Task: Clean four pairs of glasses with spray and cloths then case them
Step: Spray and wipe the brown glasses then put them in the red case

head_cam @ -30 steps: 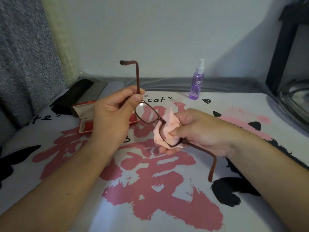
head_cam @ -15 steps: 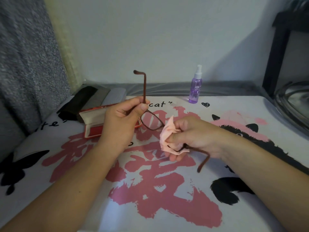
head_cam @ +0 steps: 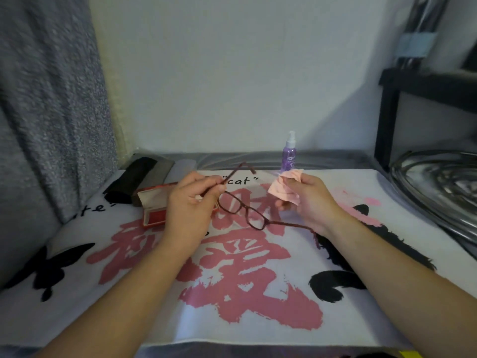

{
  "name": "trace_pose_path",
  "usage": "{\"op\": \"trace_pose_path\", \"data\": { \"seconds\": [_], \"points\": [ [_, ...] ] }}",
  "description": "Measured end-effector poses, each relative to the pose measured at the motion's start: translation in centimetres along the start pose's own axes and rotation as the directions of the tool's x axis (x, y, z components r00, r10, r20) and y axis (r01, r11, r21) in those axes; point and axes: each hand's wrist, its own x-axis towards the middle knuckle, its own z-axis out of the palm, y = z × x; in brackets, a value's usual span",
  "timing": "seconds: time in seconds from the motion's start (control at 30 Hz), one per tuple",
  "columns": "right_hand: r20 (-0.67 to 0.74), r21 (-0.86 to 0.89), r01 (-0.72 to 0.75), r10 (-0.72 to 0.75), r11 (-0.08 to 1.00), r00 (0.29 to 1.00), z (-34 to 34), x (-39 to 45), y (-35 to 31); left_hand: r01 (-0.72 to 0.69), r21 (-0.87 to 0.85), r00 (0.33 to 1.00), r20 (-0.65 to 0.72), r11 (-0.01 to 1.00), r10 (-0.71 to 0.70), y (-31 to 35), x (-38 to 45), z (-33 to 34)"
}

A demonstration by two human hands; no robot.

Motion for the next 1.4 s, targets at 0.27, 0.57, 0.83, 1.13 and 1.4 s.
{"op": "trace_pose_path", "data": {
  "seconds": [0.27, 0.57, 0.83, 1.13, 1.4],
  "points": [
    [-0.096, -0.327, 0.13, -0.17, 0.936, 0.981, -3.4, -1.0, -5.1, -0.485, 0.22, 0.791, 0.522, 0.846, 0.318, -1.8, -2.7, -1.7],
    [0.187, -0.63, 0.312, -0.252, 0.711, 0.95, 0.2, -5.5, -8.1, -0.431, 0.354, 0.886, 0.339, 0.83, 0.316, -0.1, -3.2, -1.7],
    [0.534, -0.472, 0.444, -0.153, 0.762, 0.831, 5.9, -11.9, -8.2, 0.588, -0.513, 0.802, 0.47, 0.626, -0.369, 9.9, -7.1, -3.2],
    [0.46, -0.276, 0.319, -0.166, 0.907, 0.872, 6.6, -13.7, -7.0, 0.438, -0.246, 0.892, 0.241, 0.865, -0.383, 9.6, -7.9, -7.4],
    [0.346, -0.372, 0.35, -0.222, 0.86, 0.912, 8.1, -14.9, -7.4, 0.392, -0.057, 0.915, 0.13, 0.918, -0.382, 11.0, -7.6, -8.9]
  ]
}}
